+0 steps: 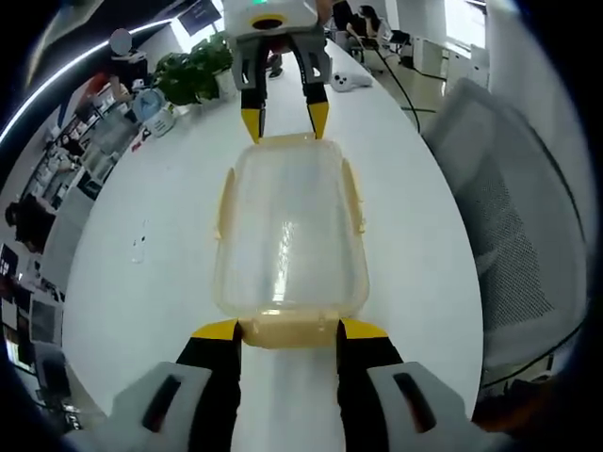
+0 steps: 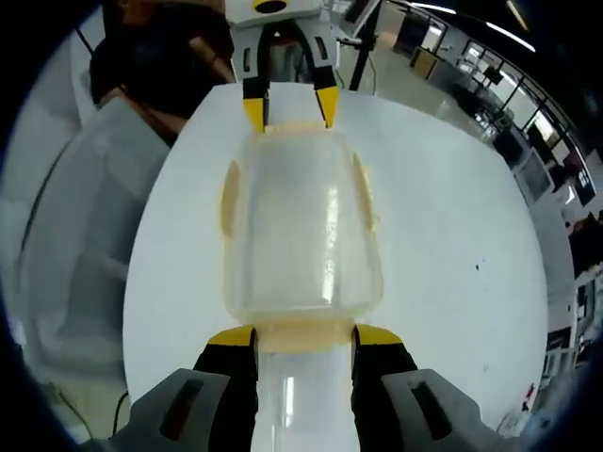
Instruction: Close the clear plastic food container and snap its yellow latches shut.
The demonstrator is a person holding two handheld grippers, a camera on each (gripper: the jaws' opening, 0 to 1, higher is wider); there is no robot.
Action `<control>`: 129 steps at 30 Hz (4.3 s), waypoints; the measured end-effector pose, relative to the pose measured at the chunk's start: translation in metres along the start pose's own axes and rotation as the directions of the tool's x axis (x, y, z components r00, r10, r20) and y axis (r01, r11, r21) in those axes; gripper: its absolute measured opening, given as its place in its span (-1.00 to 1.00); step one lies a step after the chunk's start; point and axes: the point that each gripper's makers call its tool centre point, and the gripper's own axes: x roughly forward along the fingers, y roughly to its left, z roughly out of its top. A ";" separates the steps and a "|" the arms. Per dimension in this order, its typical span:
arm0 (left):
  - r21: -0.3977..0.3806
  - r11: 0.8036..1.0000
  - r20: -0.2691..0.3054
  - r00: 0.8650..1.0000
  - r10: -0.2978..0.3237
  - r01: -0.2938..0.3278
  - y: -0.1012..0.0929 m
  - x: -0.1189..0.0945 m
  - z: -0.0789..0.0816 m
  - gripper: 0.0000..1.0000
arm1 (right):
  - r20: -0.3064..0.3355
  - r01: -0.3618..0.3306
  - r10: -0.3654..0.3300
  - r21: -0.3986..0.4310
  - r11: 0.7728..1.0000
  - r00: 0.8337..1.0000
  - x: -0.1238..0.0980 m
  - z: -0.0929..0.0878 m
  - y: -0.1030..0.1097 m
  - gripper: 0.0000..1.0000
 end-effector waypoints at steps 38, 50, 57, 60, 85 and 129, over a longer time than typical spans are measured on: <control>0.051 0.999 0.013 1.000 -0.013 0.012 0.010 0.031 0.062 -0.21 | -0.008 0.037 -0.037 0.043 0.998 0.999 -0.034 -0.059 -0.003 -0.26; 0.060 0.998 0.020 1.000 -0.017 0.016 0.015 0.043 0.080 -0.21 | -0.008 0.045 -0.044 0.058 0.997 0.999 -0.042 -0.080 -0.007 -0.26; 0.067 0.998 0.018 1.000 -0.017 0.016 0.020 0.049 0.089 -0.21 | -0.009 0.046 -0.046 0.064 0.997 0.999 -0.044 -0.092 -0.010 -0.26; 0.068 0.998 0.018 1.000 -0.020 0.019 0.020 0.052 0.093 -0.21 | -0.007 0.045 -0.045 0.065 0.997 0.999 -0.045 -0.097 -0.011 -0.26; 0.075 0.997 0.034 0.999 -0.034 0.032 0.025 0.077 0.120 -0.21 | -0.008 0.040 -0.040 0.086 0.995 0.999 -0.051 -0.133 -0.016 -0.25; 0.065 0.995 0.029 0.997 -0.076 0.074 0.025 0.105 0.122 -0.20 | -0.003 0.000 0.000 0.126 0.992 1.000 -0.035 -0.157 -0.016 -0.24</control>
